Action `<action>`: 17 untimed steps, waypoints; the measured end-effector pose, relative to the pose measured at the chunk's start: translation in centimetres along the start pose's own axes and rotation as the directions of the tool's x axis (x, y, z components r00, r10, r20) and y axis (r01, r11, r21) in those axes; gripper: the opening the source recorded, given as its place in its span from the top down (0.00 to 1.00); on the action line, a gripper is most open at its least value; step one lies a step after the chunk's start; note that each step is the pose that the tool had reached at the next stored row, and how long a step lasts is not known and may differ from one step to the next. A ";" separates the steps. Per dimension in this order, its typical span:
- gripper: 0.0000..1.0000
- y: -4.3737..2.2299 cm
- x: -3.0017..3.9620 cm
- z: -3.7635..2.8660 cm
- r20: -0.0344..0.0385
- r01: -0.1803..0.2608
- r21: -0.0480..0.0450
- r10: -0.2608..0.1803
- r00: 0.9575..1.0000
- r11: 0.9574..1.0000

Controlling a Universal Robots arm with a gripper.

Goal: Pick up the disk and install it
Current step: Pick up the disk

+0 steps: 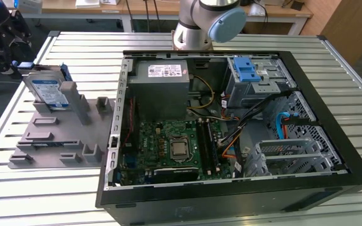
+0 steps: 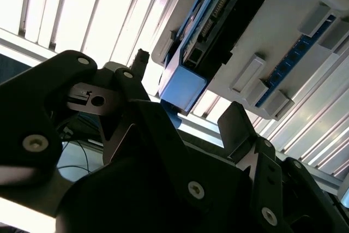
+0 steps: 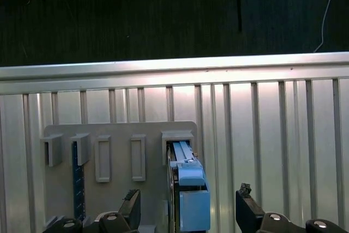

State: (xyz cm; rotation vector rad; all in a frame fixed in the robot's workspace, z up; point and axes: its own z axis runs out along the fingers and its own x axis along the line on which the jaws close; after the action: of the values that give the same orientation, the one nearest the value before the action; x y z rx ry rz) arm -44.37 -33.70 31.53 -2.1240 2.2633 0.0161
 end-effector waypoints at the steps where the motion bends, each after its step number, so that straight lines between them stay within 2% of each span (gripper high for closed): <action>1: 0.22 0.00 0.00 0.02 0.000 0.000 0.000 0.000 1.000 1.000; 17: 0.22 0.01 0.02 0.69 0.000 0.000 -0.003 0.000 1.000 1.000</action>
State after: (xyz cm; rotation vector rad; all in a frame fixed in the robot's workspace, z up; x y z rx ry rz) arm -44.37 -33.70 30.84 -2.1256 2.2651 0.0197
